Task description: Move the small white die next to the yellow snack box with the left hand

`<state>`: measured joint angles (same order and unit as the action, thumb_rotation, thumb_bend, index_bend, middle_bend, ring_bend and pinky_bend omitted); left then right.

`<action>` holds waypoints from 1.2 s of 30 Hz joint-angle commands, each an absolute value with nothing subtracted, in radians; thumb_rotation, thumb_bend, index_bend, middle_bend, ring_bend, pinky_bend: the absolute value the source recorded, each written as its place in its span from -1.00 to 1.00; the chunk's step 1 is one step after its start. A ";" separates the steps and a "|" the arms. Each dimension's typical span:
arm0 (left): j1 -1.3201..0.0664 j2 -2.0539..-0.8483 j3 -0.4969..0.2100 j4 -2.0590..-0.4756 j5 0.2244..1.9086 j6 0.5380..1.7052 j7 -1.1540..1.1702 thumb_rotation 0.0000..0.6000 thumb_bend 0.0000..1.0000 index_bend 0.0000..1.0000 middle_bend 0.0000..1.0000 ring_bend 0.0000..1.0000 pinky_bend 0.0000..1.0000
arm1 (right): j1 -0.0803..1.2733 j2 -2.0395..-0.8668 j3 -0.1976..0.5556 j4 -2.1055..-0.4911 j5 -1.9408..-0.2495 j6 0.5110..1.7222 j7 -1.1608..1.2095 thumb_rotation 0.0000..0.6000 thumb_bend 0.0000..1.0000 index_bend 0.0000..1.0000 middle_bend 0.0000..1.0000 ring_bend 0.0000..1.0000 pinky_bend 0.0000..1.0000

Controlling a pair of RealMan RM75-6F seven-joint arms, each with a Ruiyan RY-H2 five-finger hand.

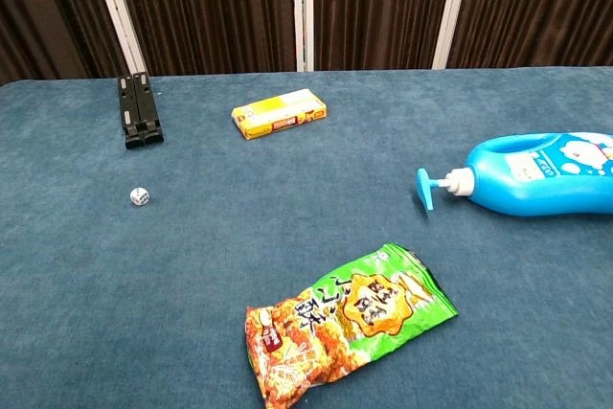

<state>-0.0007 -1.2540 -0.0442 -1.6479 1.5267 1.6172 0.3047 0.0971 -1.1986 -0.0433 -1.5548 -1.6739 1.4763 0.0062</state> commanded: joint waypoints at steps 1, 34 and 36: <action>-0.001 -1.254 -0.045 -1.647 1.526 1.616 0.304 1.00 -0.53 -0.95 -1.00 -1.00 -1.00 | 0.097 -1.199 -0.044 -1.555 -1.675 1.476 0.005 1.00 -0.84 -1.00 -1.00 -1.00 -1.00; -0.401 -1.334 -0.123 -1.374 1.511 1.103 0.364 1.00 -0.42 -0.44 -1.00 -1.00 -1.00 | 0.097 -1.200 -0.036 -1.548 -1.661 1.476 0.015 1.00 -0.84 -1.00 -1.00 -1.00 -1.00; -0.434 -1.356 -0.126 -1.353 1.506 1.067 0.390 1.00 -0.41 -0.44 -1.00 -1.00 -1.00 | 0.097 -1.200 -0.035 -1.547 -1.658 1.474 0.018 1.00 -0.84 -1.00 -1.00 -1.00 -1.00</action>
